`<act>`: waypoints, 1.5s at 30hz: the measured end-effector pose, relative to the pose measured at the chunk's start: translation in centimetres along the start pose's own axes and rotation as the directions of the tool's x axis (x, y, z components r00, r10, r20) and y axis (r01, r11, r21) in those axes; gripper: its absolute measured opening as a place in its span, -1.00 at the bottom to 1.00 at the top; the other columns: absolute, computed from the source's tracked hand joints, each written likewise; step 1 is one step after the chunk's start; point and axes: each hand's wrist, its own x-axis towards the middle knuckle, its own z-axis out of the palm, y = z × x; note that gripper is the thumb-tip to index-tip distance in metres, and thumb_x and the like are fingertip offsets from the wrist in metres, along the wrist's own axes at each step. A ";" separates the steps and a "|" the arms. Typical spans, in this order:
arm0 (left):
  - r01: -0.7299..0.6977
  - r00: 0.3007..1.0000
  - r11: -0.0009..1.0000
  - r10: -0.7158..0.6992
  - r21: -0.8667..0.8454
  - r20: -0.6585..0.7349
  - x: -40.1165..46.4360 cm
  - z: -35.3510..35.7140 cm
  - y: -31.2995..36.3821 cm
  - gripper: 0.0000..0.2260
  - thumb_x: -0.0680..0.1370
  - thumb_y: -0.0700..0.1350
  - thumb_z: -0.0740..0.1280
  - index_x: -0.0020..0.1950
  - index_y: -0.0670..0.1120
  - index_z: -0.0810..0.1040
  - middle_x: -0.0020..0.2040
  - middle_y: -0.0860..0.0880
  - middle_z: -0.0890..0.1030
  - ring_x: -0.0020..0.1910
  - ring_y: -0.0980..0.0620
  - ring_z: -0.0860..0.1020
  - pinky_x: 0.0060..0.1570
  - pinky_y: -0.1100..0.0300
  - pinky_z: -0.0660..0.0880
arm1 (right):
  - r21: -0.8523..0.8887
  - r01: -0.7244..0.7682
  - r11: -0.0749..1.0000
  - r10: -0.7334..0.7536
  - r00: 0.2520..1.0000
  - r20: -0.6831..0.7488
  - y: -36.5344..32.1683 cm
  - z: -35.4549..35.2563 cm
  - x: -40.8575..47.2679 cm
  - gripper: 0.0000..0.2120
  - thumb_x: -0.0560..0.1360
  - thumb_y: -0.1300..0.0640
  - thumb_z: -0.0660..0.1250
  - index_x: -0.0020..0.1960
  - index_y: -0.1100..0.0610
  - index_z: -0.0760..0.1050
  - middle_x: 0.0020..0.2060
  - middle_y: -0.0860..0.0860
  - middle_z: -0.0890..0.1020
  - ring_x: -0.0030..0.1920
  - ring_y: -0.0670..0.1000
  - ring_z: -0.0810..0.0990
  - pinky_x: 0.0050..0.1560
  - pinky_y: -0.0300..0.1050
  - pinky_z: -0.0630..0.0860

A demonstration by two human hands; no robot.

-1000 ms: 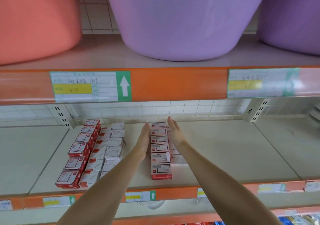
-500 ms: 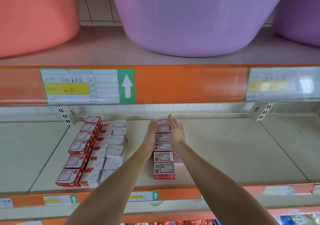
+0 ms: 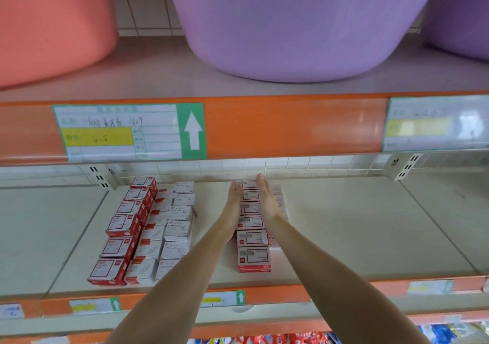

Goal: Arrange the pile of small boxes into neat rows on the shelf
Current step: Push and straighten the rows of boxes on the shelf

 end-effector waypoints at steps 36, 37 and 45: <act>0.175 0.970 0.547 -0.236 0.819 -0.050 -5.8 -2.0 4.6 -0.81 0.62 0.02 0.25 -0.08 -0.07 0.49 -0.27 -0.03 0.64 -0.39 0.03 0.57 -0.37 0.22 0.47 | -0.704 0.190 0.684 -0.152 0.981 0.118 -0.5 -3.7 -3.0 -0.72 0.49 0.16 0.33 0.19 0.05 0.46 0.22 -0.03 0.42 0.16 -0.02 0.45 -0.01 -0.23 0.37; 0.178 0.974 0.552 -0.218 0.815 -0.065 -6.0 -1.6 4.5 -0.82 0.63 0.00 0.23 -0.08 -0.07 0.48 -0.28 -0.03 0.63 -0.40 0.04 0.56 -0.36 0.21 0.48 | -0.708 0.194 0.679 -0.154 0.981 0.120 -0.4 -3.7 -3.1 -0.72 0.49 0.15 0.33 0.19 0.04 0.46 0.23 -0.03 0.41 0.16 -0.03 0.44 -0.05 -0.25 0.38; -0.169 0.984 0.385 0.017 0.907 0.176 -7.1 -2.1 4.7 -0.79 0.59 0.12 0.30 -0.12 0.02 0.41 -0.22 0.10 0.52 -0.23 0.08 0.52 -0.25 0.20 0.47 | -0.737 0.189 0.649 -0.208 0.976 0.067 -0.1 -3.8 -3.4 -0.73 0.51 0.21 0.27 0.20 0.07 0.47 0.22 -0.02 0.41 0.16 0.01 0.45 0.00 -0.18 0.51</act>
